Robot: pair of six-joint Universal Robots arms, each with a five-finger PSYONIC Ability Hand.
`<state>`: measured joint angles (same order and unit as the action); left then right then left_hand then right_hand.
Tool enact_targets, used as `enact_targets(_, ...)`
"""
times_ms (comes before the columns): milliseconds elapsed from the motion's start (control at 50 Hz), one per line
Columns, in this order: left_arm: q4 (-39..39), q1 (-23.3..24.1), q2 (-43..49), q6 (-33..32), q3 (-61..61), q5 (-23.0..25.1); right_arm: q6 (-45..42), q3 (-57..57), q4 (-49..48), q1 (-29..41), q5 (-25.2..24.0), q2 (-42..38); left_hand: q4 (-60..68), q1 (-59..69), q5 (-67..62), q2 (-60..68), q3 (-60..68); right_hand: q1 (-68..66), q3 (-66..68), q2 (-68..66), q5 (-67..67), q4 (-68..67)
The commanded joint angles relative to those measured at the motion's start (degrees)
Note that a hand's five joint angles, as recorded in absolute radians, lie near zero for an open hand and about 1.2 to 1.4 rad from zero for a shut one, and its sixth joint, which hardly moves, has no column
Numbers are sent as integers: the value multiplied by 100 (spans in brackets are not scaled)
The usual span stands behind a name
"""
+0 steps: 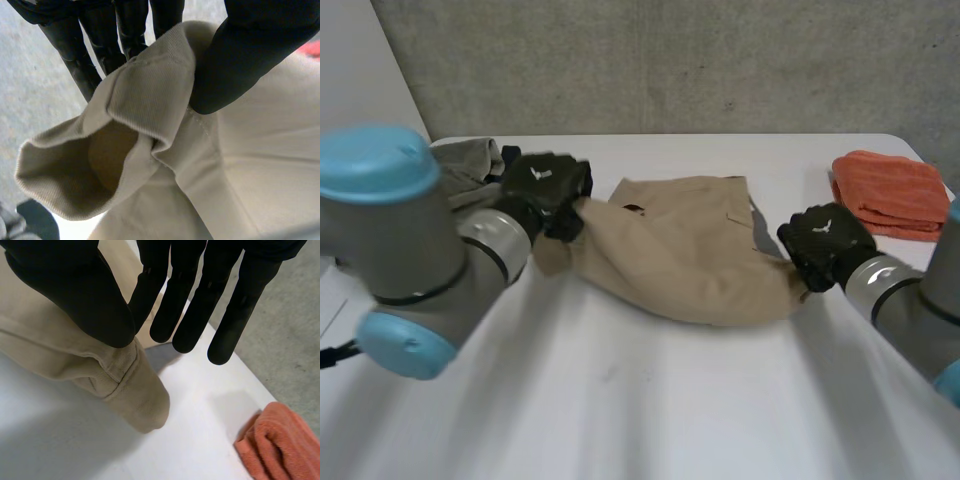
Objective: Fold the laundry.
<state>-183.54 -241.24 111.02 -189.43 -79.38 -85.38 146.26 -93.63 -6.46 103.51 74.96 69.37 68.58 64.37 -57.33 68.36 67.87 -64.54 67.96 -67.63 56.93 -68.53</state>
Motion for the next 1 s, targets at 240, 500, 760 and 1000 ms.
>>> enact_targets(240,381,-327,2616,108,2734,224,833,802,250,318,62,-845,1142,1563,-1267,1164,1213,688,-1031,997,-928,1088)
enact_targets(500,390,-362,2139,64,2168,215,1089,978,188,530,968,-961,-4829,-4407,4703,-4807,-4758,2788,-3130,3097,-3027,3187)
enact_targets(760,-32,-406,-476,-234,-1271,294,-228,66,1110,442,547,278,-1666,-1245,1541,-1644,-1595,2485,-2828,2794,-2725,2885)
enact_targets(1000,-1367,-441,172,-1412,-2196,980,-555,-647,682,459,362,227,-3192,-2770,3066,-3170,-3121,2418,-2760,2727,-2657,2817)
